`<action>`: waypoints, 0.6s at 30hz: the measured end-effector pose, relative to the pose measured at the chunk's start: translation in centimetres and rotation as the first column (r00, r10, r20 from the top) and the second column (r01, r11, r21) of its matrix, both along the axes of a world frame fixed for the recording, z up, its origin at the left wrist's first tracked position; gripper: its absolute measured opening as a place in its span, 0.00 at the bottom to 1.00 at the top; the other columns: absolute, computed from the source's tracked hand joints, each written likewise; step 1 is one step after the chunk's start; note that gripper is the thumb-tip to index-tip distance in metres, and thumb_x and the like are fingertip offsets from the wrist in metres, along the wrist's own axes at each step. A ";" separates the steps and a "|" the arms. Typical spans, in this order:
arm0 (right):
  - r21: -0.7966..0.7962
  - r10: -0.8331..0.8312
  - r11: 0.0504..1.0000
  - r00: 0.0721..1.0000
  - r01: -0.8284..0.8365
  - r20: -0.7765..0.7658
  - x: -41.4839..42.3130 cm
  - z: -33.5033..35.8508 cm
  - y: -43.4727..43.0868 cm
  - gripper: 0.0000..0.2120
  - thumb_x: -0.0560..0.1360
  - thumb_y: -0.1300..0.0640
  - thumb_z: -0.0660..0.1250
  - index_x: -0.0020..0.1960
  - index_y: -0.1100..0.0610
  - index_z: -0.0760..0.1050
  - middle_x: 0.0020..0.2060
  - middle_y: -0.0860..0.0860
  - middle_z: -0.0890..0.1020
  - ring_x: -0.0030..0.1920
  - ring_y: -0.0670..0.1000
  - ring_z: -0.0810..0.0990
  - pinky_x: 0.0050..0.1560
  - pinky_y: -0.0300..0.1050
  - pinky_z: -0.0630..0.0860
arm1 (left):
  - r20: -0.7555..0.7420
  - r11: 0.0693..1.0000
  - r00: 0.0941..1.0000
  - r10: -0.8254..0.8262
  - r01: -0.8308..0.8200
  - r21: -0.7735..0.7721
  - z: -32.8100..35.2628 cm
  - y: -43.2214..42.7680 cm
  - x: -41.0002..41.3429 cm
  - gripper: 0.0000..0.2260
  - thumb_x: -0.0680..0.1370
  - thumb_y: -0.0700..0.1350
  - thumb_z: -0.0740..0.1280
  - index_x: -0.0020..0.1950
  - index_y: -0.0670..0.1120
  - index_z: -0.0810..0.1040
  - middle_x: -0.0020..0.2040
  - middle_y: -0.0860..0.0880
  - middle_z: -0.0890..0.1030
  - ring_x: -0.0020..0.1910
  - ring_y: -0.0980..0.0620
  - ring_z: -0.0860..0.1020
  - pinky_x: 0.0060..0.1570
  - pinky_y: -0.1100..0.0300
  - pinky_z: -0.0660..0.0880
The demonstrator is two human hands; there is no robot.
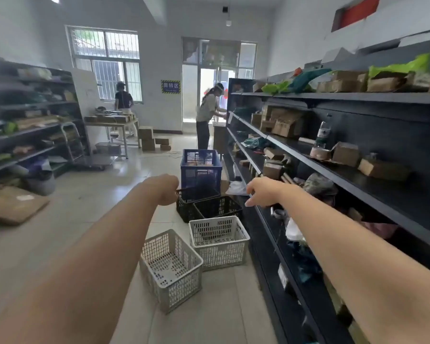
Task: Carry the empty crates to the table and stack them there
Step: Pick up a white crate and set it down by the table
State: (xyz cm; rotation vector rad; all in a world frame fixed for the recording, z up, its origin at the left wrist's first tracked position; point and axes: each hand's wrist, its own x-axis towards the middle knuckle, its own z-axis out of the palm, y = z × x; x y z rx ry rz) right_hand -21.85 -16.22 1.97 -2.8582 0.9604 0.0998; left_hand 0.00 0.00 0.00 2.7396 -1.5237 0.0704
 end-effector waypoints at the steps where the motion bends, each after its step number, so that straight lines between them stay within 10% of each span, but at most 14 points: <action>1: 0.014 -0.001 1.000 1.000 0.001 -0.020 1.9 -0.8 -0.1 0.20 0.74 0.49 0.67 0.61 0.59 0.76 0.57 0.55 0.78 0.53 0.55 0.79 0.57 0.51 0.76 | 0.040 0.999 0.999 0.016 -0.017 0.030 -0.7 0.7 1.9 0.05 0.75 0.46 0.62 0.48 0.47 0.73 0.45 0.47 0.72 0.42 0.47 0.71 0.38 0.57 0.66; 10: 0.172 -0.059 0.982 0.995 0.073 -0.083 19.9 -7.8 -1.6 0.17 0.73 0.50 0.69 0.58 0.59 0.78 0.53 0.55 0.80 0.46 0.54 0.81 0.49 0.48 0.79 | -0.011 0.984 0.995 0.104 -0.101 0.145 -7.2 2.1 23.4 0.09 0.73 0.46 0.62 0.34 0.46 0.66 0.53 0.42 0.77 0.48 0.42 0.75 0.50 0.51 0.75; 18: 0.374 -0.085 0.917 0.984 0.138 -0.154 33.5 -15.8 -4.7 0.14 0.73 0.51 0.68 0.54 0.59 0.79 0.50 0.55 0.82 0.43 0.53 0.83 0.51 0.52 0.80 | -0.113 0.960 0.990 0.083 -0.049 0.275 -14.7 -1.6 36.2 0.10 0.73 0.51 0.64 0.45 0.45 0.76 0.52 0.43 0.79 0.49 0.43 0.76 0.52 0.52 0.75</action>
